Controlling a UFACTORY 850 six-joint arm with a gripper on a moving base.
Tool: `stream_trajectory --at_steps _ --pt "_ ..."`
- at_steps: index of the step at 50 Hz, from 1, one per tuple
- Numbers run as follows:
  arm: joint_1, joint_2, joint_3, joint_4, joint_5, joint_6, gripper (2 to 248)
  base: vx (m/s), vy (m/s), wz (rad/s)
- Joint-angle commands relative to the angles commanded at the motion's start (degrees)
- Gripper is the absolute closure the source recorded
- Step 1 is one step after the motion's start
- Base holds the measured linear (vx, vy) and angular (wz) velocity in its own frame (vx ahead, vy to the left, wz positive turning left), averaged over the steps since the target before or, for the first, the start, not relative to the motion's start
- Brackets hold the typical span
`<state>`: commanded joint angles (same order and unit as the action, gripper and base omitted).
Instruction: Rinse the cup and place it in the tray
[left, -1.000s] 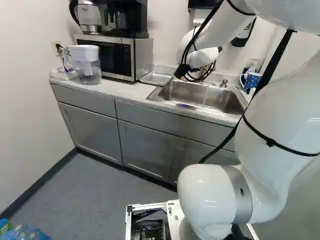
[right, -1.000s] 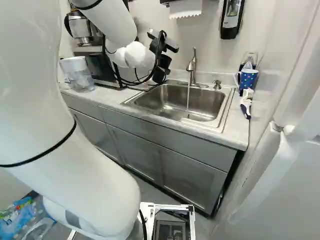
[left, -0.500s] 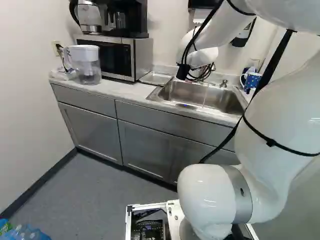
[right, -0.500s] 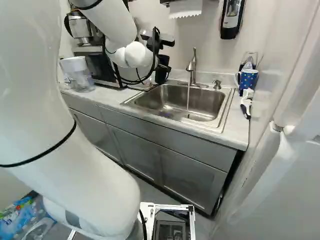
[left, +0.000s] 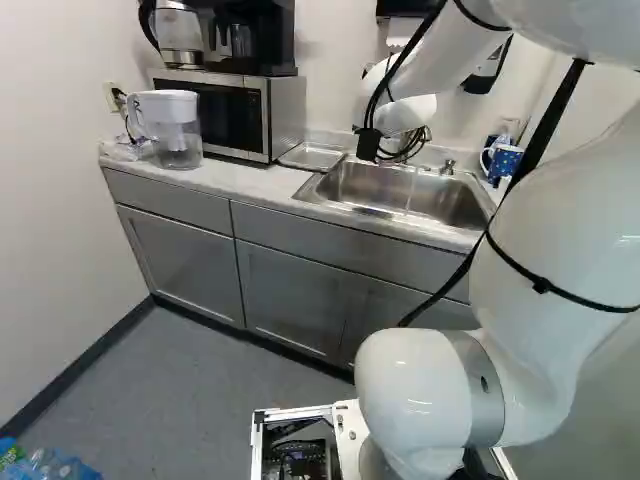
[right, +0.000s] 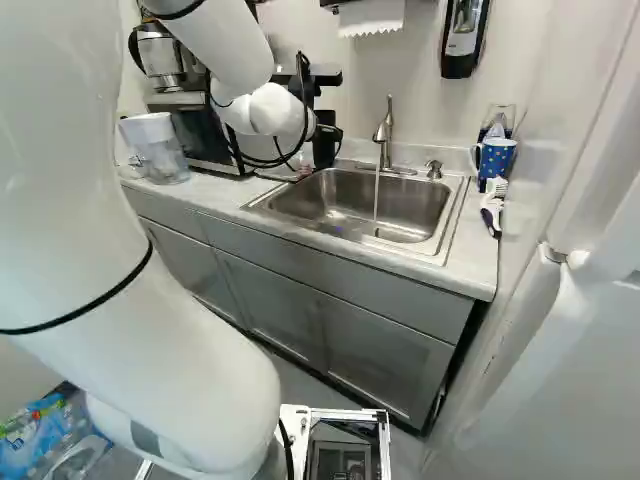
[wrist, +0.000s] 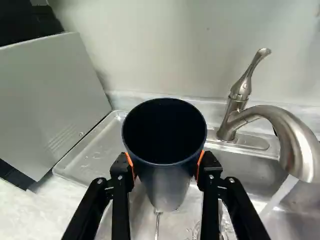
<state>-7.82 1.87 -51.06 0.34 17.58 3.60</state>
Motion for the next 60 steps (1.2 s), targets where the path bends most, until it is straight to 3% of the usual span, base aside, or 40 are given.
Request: stream_trajectory --at_steps 12,60 --pt "0.57 -0.71 -0.7 0.0 0.0 0.0 124 0.0 0.0 0.0" --pt "7.37 -10.77 -11.15 0.0 0.0 0.0 124 0.0 0.0 0.0"
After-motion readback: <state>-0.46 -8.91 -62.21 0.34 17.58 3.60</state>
